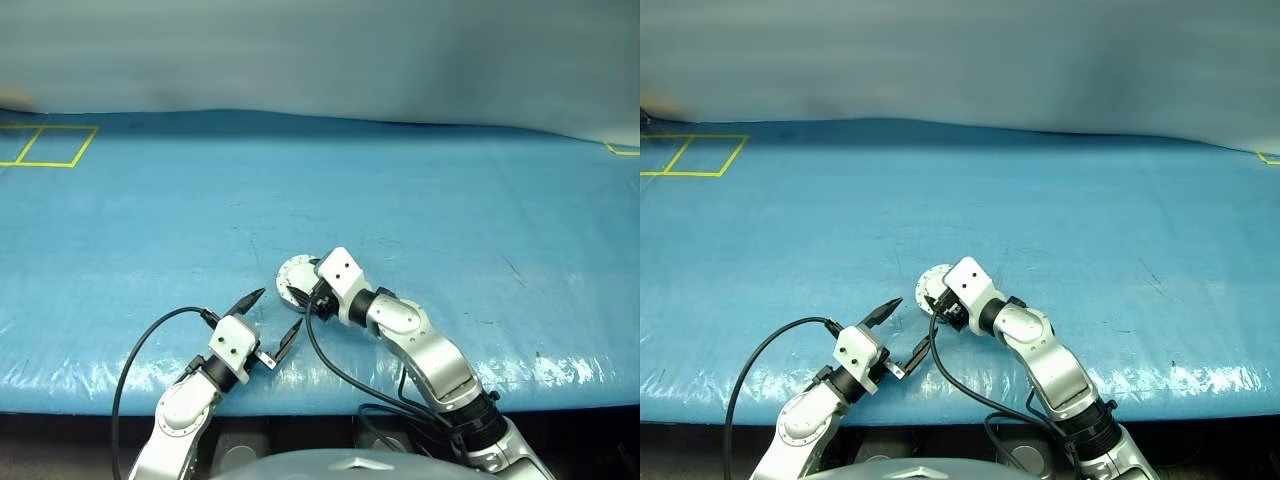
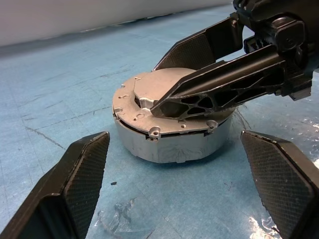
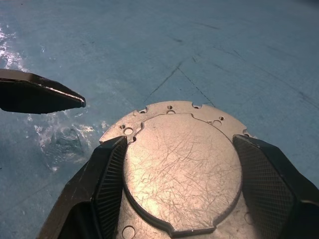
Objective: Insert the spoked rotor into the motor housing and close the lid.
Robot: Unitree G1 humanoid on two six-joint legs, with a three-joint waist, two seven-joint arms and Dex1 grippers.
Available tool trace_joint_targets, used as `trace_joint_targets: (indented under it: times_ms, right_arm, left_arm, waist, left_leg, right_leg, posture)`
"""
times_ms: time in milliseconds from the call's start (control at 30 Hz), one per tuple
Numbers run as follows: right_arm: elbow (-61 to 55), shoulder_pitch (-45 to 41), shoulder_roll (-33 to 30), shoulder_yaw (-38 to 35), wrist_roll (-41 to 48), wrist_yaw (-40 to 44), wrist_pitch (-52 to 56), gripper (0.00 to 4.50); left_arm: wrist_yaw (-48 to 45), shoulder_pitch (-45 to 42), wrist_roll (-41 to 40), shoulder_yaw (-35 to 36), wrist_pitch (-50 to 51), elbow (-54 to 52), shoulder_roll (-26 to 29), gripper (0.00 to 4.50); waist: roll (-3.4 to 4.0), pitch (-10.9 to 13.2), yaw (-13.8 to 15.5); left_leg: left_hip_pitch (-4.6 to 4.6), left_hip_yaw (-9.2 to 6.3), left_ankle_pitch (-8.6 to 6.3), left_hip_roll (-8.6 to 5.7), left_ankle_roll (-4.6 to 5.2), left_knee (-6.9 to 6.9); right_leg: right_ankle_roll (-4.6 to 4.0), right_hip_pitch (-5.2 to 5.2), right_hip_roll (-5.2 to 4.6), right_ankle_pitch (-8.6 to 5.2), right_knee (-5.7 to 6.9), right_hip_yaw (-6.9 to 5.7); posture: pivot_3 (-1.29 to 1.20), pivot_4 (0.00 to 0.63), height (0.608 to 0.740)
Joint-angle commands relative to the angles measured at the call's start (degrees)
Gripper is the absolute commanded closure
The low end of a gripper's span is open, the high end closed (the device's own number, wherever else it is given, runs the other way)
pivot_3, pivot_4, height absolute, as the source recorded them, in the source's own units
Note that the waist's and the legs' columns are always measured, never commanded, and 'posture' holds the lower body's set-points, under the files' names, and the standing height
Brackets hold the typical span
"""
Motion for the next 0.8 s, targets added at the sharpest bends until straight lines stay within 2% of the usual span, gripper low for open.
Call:
trace_joint_targets:
  times_ms: [33, 200, 500, 667, 800]
  right_arm:
    - [0.0, 0.0, 0.7, -0.4, -1.1, -1.4, 0.1, 1.47]
    - [0.9, -1.0, -0.5, 2.1, -5.3, -2.7, 0.7, 1.47]
    - [1.2, -0.8, -0.6, 1.9, -4.8, -1.7, 3.9, 1.47]
    - [0.9, -0.3, -0.5, 1.6, -4.5, -1.7, 4.5, 1.47]
    - [0.9, -0.3, -0.6, 1.3, -4.6, -1.8, 4.8, 1.47]
  left_arm:
    - [0.1, -0.3, 0.1, 0.4, -1.1, -0.5, 0.3, 0.00]
    - [0.1, -0.5, 0.1, 0.4, -1.1, -0.5, 0.3, 0.00]
    - [0.6, -0.6, -0.1, 0.6, 0.5, -1.1, 0.1, 0.00]
    - [4.3, -1.8, -10.9, 5.6, 17.3, -8.7, -3.0, 0.00]
    - [3.0, -4.4, -21.7, 9.9, 34.5, -13.7, 0.1, 0.00]
  waist:
    - [0.00, 0.0, 0.0]
    - [0.00, 0.0, 0.0]
    - [-0.12, -0.1, 0.0]
    - [-0.19, -0.2, 0.0]
    - [-0.23, -0.2, 0.1]
  left_leg:
    - [0.00, 0.00, 0.00, 0.00, 0.00, 0.00]
    - [0.12, 0.00, 0.00, 0.00, 0.00, 0.01]
    - [0.20, 0.00, 0.00, 0.00, 0.00, 0.03]
    - [0.20, -0.01, 0.00, 0.00, 0.00, 0.03]
    - [0.21, -0.02, 0.00, 0.00, 0.00, 0.04]
  right_leg:
    - [0.00, 0.00, 0.00, 0.00, 0.00, 0.00]
    - [0.00, -0.09, 0.00, 0.00, 0.00, 0.00]
    - [0.00, -0.06, -0.01, 0.00, -0.01, 0.00]
    - [0.00, -0.05, -0.01, 0.00, 0.00, 0.00]
    - [0.00, -0.04, -0.01, 0.00, 0.01, 0.00]
  posture:
    - [0.00, 0.150, 0.740]
    - [0.00, 0.150, 0.740]
    - [0.00, 0.150, 0.740]
    - [0.00, 0.150, 0.740]
    - [0.00, 0.150, 0.740]
